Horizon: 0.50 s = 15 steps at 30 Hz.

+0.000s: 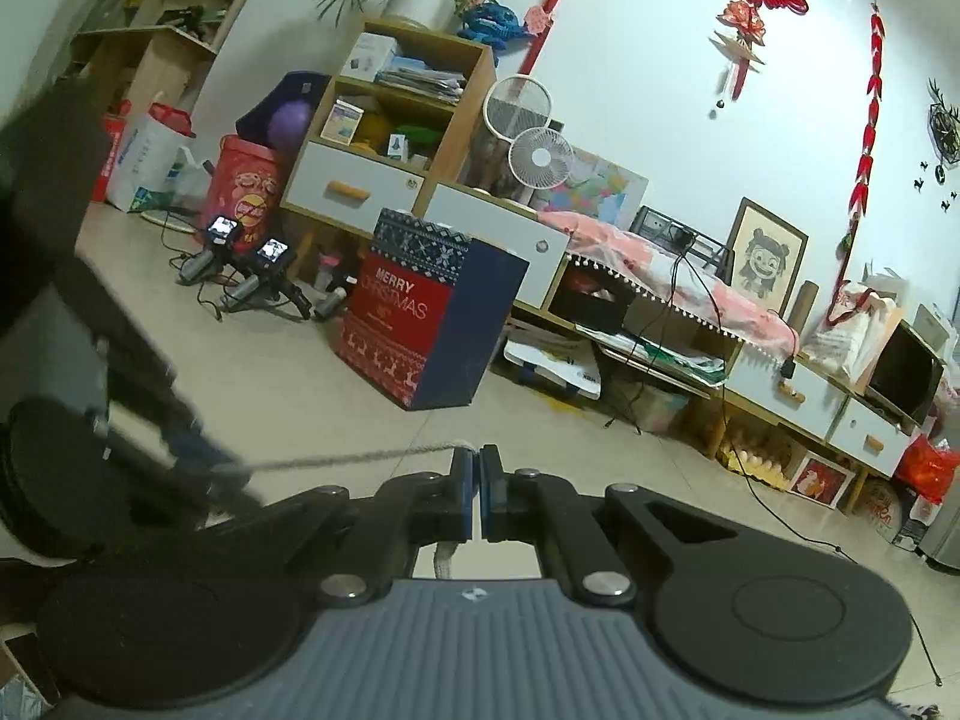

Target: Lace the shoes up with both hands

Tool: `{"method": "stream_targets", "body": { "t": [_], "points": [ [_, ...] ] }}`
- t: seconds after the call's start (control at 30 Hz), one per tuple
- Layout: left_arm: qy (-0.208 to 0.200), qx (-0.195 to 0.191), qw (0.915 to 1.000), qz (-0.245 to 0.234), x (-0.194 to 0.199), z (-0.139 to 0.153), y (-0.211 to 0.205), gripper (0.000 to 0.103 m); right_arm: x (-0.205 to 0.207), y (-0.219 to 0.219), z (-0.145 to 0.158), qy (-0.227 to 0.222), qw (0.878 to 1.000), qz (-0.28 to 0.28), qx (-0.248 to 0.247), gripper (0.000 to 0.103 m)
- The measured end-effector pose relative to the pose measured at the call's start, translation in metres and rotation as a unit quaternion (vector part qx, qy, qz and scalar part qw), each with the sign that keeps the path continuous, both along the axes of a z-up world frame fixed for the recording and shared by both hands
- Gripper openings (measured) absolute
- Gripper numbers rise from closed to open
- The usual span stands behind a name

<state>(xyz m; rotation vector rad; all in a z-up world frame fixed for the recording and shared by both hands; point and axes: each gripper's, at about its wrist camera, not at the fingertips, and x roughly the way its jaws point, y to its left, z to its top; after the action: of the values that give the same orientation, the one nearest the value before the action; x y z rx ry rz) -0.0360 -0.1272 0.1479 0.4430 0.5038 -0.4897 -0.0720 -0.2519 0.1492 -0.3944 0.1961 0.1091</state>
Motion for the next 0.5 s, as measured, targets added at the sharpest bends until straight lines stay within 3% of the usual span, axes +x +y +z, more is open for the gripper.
{"method": "stream_targets", "body": {
  "t": [0.1,0.3,0.5],
  "points": [
    [-0.014,-0.017,0.9997,-0.001,-0.001,0.016,0.001,0.003,-0.002,0.003,0.0,0.001,1.0,0.01,-0.004,0.002],
    [-0.044,-0.037,0.9982,0.015,0.007,0.038,0.013,0.002,-0.01,0.014,0.005,0.003,0.999,0.044,0.004,0.002],
    [-0.07,-0.056,0.996,0.0,-0.005,0.044,0.019,0.002,-0.016,0.024,0.012,0.011,0.998,0.065,0.014,0.002]
  ]
}}
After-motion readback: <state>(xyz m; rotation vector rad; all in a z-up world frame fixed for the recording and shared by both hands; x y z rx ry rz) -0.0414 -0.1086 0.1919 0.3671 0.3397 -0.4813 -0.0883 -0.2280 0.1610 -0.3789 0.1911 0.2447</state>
